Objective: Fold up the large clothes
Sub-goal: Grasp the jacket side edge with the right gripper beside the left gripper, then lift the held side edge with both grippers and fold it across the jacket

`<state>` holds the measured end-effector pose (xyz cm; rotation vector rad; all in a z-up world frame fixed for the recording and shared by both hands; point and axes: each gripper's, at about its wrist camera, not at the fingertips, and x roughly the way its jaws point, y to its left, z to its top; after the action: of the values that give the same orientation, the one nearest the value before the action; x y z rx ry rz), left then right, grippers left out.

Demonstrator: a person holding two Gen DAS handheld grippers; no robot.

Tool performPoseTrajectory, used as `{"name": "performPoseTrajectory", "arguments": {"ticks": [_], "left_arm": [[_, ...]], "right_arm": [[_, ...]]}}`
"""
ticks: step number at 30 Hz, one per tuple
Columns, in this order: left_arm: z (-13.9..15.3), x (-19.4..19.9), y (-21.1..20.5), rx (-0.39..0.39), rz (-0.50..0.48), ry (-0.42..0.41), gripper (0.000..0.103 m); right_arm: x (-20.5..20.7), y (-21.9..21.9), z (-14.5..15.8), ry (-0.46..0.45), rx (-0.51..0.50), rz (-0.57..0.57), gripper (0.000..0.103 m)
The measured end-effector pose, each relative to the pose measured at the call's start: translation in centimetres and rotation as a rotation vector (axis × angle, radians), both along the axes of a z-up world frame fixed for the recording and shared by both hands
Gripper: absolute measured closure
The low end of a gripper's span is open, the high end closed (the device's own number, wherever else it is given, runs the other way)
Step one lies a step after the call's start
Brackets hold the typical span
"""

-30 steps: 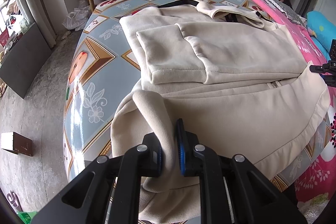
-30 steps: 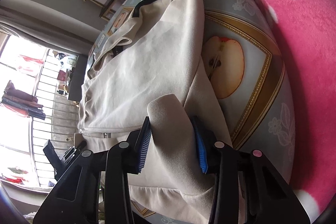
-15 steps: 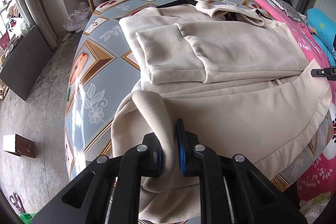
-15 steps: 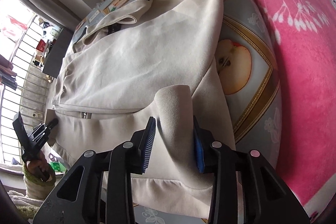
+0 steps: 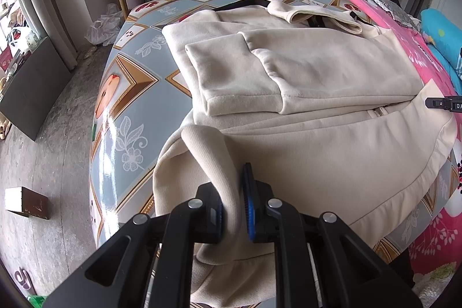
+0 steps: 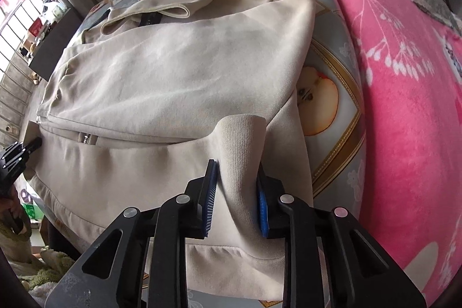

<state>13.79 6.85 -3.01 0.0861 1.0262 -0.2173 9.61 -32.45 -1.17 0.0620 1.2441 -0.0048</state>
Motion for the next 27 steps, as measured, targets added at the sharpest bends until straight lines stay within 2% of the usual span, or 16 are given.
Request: {"name": "performPoseTrajectory", "arguments": {"ticks": [17,27], "left_arm": [[0.0,0.0,-0.2,0.025,-0.007,0.000,0.090],[0.1,0.0,-0.5,0.046,-0.008,-0.006,0.090]], "right_arm": [[-0.6,2.6,-0.2,-0.031,-0.179,0.049,0.078],[-1.3,2.8,-0.2,-0.044,-0.186,0.046,0.078]]}}
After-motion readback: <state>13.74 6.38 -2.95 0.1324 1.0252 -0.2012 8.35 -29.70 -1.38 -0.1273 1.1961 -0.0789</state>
